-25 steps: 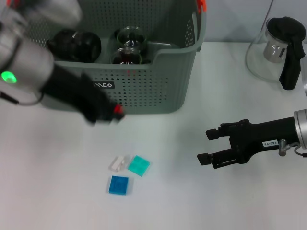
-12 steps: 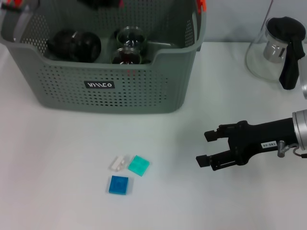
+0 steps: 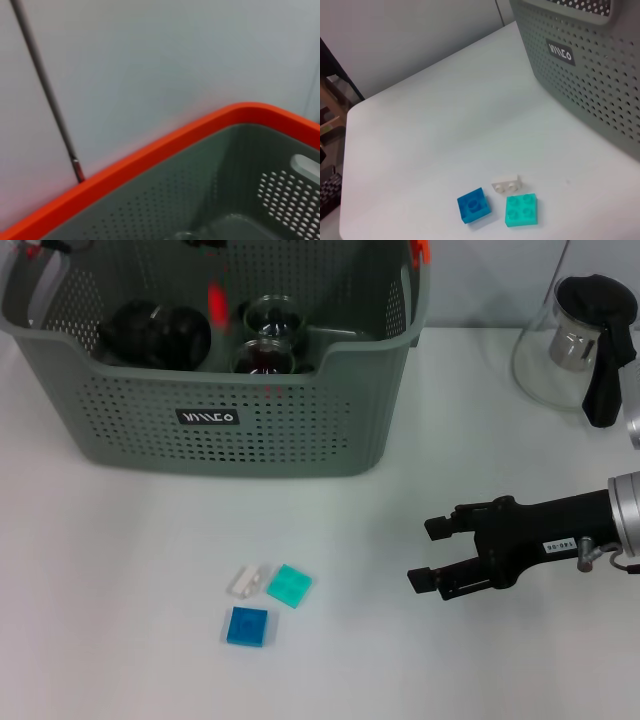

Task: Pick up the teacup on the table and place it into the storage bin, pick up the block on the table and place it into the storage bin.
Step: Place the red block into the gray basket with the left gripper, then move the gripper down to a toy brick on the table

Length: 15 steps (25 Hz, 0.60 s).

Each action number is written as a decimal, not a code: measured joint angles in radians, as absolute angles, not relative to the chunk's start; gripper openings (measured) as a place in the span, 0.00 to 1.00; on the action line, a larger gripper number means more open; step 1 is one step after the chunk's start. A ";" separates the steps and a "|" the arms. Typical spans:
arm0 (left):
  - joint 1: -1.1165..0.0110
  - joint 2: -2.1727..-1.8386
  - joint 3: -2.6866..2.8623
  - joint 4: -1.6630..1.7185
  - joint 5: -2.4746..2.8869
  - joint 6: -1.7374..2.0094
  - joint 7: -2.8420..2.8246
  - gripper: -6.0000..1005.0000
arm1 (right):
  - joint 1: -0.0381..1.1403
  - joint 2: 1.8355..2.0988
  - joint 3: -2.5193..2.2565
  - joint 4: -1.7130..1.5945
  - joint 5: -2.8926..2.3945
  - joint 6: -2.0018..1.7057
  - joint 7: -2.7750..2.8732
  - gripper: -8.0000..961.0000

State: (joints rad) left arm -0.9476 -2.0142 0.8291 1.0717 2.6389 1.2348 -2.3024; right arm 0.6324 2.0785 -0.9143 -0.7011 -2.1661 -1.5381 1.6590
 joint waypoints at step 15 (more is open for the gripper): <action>-0.687 -2.135 0.848 1.678 2.475 1.695 -2.042 0.82 | 0.632 2.079 -0.908 -0.701 -2.165 -1.534 1.659 0.96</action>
